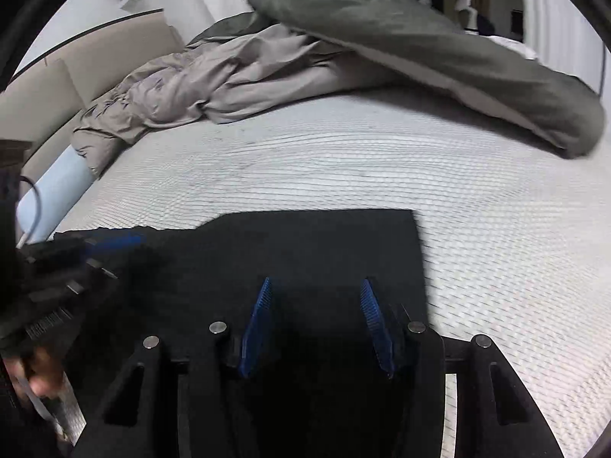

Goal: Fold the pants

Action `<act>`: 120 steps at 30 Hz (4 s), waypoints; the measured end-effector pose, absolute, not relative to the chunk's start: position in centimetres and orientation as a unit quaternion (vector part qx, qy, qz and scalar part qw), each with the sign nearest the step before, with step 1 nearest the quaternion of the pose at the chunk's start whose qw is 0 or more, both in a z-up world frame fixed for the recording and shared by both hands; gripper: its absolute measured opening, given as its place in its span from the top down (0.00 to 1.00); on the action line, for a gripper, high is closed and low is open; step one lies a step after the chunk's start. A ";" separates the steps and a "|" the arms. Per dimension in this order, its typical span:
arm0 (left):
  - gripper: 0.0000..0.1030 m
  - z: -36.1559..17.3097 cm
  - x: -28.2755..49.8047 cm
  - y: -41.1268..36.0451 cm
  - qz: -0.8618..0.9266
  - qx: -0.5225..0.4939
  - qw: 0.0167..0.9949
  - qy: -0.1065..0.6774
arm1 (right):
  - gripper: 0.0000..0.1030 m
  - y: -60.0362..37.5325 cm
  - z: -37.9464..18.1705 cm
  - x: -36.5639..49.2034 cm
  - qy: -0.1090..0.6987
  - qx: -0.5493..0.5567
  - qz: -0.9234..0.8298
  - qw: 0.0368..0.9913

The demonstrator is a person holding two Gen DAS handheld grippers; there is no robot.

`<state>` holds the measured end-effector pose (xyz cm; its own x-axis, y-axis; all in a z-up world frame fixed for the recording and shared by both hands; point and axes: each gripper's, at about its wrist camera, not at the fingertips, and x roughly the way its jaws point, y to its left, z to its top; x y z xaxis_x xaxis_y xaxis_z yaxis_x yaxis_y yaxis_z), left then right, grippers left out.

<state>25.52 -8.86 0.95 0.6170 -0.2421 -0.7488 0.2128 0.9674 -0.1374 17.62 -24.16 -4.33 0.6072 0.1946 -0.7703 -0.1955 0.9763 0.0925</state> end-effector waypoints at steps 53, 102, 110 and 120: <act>0.18 -2.3 -0.7 22.0 0.135 -0.354 0.856 0.351 | 0.05 -29.8 -1.4 7.4 0.376 0.135 0.116 0.909; 0.26 -0.8 12.4 2.8 -0.035 -0.102 0.911 0.397 | 0.53 -33.5 -6.7 10.6 0.483 0.244 0.244 0.804; 0.26 0.5 10.6 3.5 -0.053 -0.101 0.918 0.381 | 0.81 -32.9 -0.6 5.9 0.431 0.208 0.259 0.839; 0.26 -1.7 11.3 3.1 -0.076 -0.139 0.893 0.421 | 0.48 -33.8 -2.7 4.2 0.461 0.125 0.201 0.856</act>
<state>11.31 3.07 -1.67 0.6345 -0.2521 -0.7307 0.0182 0.9499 -0.3119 4.16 -33.81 -2.69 0.4954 0.4582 -0.7380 -0.2282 0.8884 0.3984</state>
